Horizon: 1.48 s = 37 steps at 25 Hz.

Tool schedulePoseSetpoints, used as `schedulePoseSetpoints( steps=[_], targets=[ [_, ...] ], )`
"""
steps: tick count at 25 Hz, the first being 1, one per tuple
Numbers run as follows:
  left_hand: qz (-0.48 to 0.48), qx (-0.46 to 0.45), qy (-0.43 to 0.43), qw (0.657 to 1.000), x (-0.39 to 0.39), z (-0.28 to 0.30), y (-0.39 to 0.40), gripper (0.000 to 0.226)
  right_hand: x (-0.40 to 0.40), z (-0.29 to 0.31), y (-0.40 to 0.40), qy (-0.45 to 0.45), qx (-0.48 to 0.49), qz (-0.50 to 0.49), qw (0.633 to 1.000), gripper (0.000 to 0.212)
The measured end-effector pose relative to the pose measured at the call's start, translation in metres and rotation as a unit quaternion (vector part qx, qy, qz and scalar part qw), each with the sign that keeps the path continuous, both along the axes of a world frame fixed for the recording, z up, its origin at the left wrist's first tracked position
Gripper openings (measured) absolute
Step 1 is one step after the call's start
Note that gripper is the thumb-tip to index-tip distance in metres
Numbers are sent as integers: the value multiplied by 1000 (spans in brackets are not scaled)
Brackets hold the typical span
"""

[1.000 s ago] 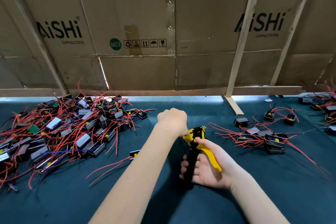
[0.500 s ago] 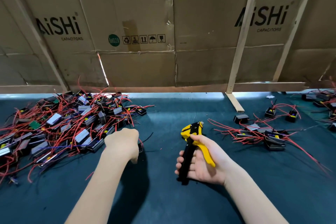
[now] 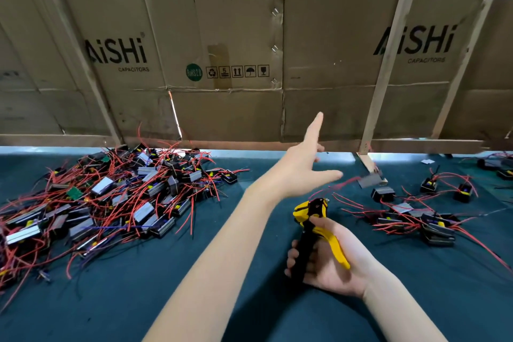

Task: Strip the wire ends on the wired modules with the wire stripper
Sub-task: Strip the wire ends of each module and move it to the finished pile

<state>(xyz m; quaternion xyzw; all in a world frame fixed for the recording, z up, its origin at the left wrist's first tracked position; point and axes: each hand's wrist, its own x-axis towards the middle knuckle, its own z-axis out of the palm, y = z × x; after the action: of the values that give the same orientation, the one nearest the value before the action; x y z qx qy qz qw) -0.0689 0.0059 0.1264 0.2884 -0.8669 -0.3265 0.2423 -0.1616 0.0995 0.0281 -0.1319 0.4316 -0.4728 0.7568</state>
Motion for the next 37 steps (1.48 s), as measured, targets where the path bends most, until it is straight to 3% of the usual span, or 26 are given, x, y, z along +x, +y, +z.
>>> schedulePoseSetpoints(
  steps=[2, 4, 6, 9, 11, 16, 20, 23, 26, 29, 33, 37],
  targets=[
    [34, -59, -8, 998, 27, -18, -23, 65, -1, -1, -1, 4, -3, 0, 1000, 47],
    [129, -138, -65, 980, 63, -39, -52, 35, -1, -1, -3, 12, -1, 4, 1000, 48],
    [247, -216, -158, 931, 98, -61, -78, 34, -1, 0, -3, 19, 1, 5, 1000, 49],
    [344, -240, -287, 861, 134, -86, -108, 44, -1, 2, -3, 19, 3, 3, 1000, 50],
    [344, -265, -353, 829, 143, -98, -120, 46, 0, 2, -2, 19, 4, 2, 1000, 50],
    [310, -278, -404, 814, 134, -99, -129, 41, 0, 4, -1, 21, 5, -2, 1000, 48],
    [320, -319, -365, 814, 121, -93, -124, 33, 0, 3, -1, 23, 3, -1, 1000, 48],
    [266, -351, -346, 829, 101, -88, -130, 48, 0, 3, -1, 22, 0, 2, 1000, 47],
    [182, -300, -442, 826, 87, -81, -145, 67, -2, 2, 0, 15, 1, -1, 1000, 48],
    [180, -303, -463, 813, 82, -92, -141, 53, -3, 1, 0, 8, 3, -7, 1000, 50],
    [169, -403, -454, 776, 74, -96, -130, 29, -4, 0, -1, 8, -4, -3, 1000, 49],
    [147, -415, -442, 782, 61, -94, -114, 23, -5, 0, 0, 3, -1, -7, 1000, 48]
  ],
)
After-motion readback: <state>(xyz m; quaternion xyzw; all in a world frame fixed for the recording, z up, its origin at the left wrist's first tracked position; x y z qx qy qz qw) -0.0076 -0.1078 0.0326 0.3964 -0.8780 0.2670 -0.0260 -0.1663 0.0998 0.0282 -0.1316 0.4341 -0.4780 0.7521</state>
